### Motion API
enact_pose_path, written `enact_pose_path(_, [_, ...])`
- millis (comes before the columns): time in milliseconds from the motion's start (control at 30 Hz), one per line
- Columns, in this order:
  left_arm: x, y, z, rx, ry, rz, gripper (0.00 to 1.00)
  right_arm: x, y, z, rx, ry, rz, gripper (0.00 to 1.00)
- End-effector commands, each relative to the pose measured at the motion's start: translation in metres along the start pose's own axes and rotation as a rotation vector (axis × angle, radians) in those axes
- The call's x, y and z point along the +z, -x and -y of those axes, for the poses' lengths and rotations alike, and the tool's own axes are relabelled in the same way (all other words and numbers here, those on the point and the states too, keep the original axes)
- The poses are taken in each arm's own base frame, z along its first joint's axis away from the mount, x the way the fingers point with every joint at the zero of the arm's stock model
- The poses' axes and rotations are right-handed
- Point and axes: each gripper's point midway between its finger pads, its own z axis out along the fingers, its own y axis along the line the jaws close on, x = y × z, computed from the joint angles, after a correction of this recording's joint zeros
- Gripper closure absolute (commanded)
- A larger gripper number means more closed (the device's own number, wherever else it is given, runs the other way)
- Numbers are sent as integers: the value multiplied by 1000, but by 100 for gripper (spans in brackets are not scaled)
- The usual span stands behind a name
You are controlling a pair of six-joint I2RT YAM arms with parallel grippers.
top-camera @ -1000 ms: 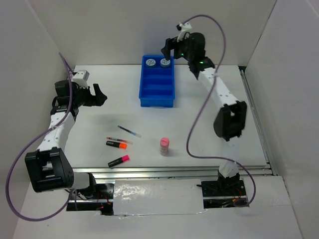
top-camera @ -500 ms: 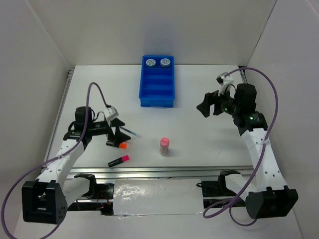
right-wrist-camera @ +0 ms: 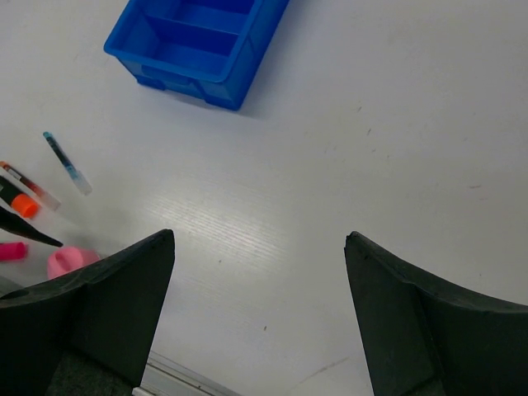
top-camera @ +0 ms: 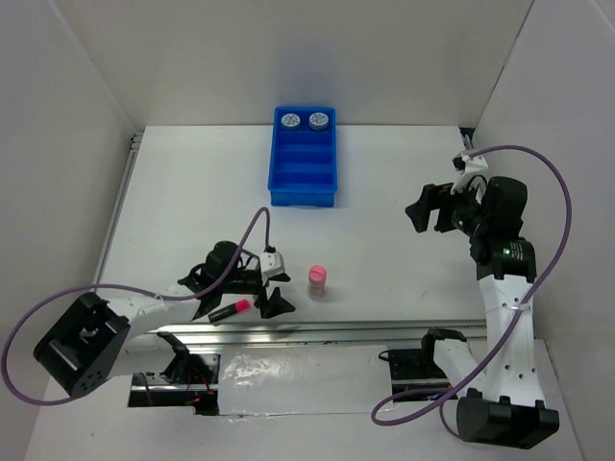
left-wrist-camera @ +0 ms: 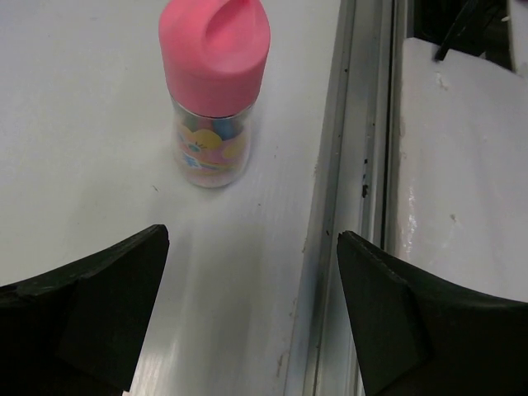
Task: Sort the stationery into containers
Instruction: Grab a piece of stationery with the left arm
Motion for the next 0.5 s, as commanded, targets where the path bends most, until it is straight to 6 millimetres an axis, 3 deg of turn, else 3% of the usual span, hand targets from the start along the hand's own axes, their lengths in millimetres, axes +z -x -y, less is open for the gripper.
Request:
enact_pose_path(0, [14,34,-13,33,75,150,5,-10,11,-1,11,-23,25,10])
enact_pose_path(200, [32,43,-27,-14,130,211,4,-13,3,0,38,-41,11,10])
enact_pose_path(467, [54,61,-31,9,109,258,3,-12,1,0,41,-39,-6,10])
